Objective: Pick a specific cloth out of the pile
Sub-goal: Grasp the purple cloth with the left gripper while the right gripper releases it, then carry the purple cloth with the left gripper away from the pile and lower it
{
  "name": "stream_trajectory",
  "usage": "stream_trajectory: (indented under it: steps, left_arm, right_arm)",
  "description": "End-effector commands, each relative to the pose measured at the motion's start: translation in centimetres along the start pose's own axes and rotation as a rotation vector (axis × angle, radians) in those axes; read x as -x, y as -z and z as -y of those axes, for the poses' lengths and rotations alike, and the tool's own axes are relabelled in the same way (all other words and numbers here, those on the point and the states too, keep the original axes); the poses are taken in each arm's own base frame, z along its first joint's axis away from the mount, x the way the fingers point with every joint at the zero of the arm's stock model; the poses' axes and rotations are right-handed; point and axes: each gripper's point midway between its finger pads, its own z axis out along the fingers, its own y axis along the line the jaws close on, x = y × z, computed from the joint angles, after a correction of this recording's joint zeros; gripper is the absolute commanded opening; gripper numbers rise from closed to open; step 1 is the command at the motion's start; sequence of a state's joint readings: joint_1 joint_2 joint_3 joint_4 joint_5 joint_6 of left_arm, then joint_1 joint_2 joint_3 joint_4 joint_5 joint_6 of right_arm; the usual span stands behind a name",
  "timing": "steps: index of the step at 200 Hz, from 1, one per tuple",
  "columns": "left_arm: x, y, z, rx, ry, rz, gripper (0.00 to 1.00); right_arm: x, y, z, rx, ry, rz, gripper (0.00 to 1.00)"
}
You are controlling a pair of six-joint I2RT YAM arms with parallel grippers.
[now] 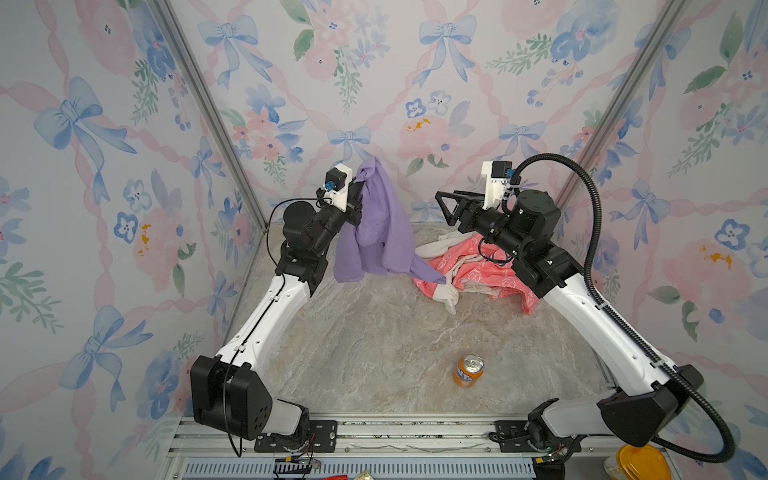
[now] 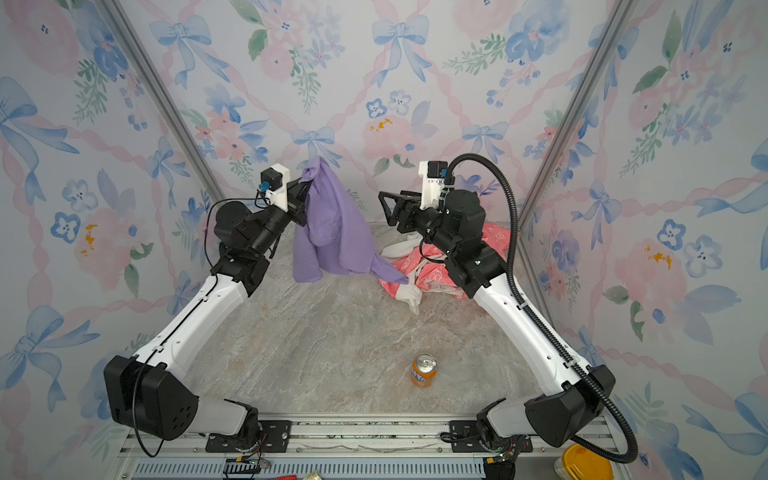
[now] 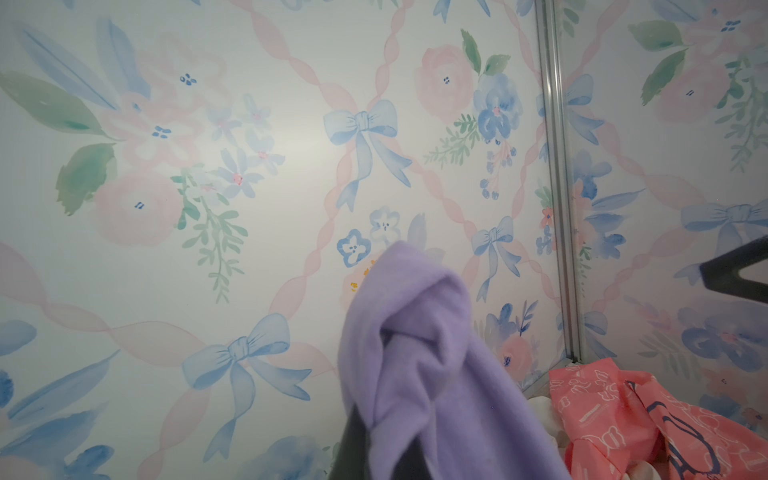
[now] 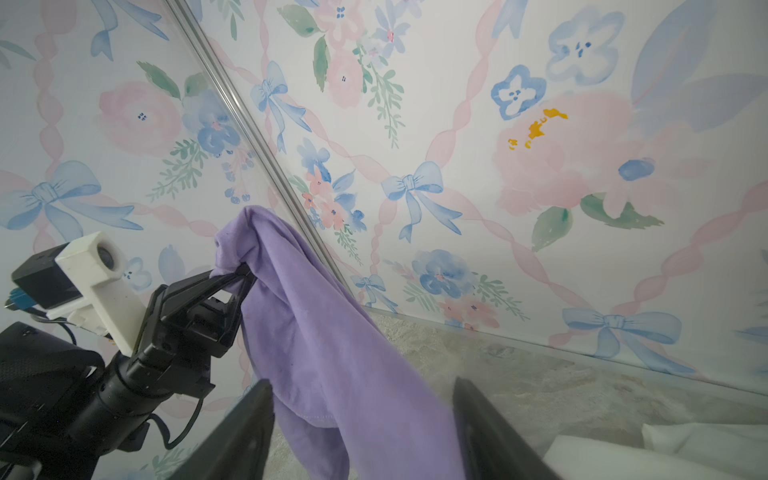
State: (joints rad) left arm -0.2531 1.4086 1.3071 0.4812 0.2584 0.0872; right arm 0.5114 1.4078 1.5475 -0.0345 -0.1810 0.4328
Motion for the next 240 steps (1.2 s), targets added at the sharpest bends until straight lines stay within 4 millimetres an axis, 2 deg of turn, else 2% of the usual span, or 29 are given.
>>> stream_trajectory:
  steps: [1,29,65,99,124,152,174,186,215,240]
  left_arm:
    - [1.5,1.2,-1.8,0.039,-0.04,0.025,0.0]
    - [0.9,1.7,-4.3,0.092,-0.056,0.0,0.0]
    - [-0.2,2.4,-8.6,0.182,-0.075,-0.044,0.0]
    - [-2.2,3.0,-13.2,0.285,-0.065,-0.089,0.0]
    - [-4.0,3.6,-16.4,0.362,-0.049,-0.124,0.0]
    - [-6.1,4.5,-18.8,0.426,-0.026,-0.163,0.0]
    - [-8.5,5.2,-19.2,0.446,0.009,-0.206,0.0]
    - [-10.6,5.6,-18.9,0.441,0.032,-0.243,0.0]
    - [-16.5,7.3,-17.8,0.456,0.134,-0.346,0.0]
    - [-21.9,9.1,-15.8,0.423,0.216,-0.45,0.0]
  right_arm:
    - [-1.3,-0.6,0.5,0.002,0.005,-0.037,0.7]
    - [-1.9,-1.0,0.6,0.005,0.007,-0.057,0.72]
    - [-2.4,-1.5,0.7,0.007,0.02,-0.081,0.76]
    - [-2.9,-1.8,0.9,0.004,0.034,-0.102,0.84]
    - [-3.2,-2.1,1.1,0.001,0.048,-0.119,0.86]
    - [-3.4,-2.4,1.2,-0.001,0.061,-0.129,0.89]
    - [-3.6,-2.7,1.3,-0.002,0.062,-0.137,0.89]
    - [-3.8,-2.9,1.4,-0.004,0.062,-0.141,0.9]
    - [-4.1,-3.5,1.6,-0.001,0.056,-0.149,0.9]
    - [-4.4,-4.0,1.7,0.003,0.041,-0.157,0.9]
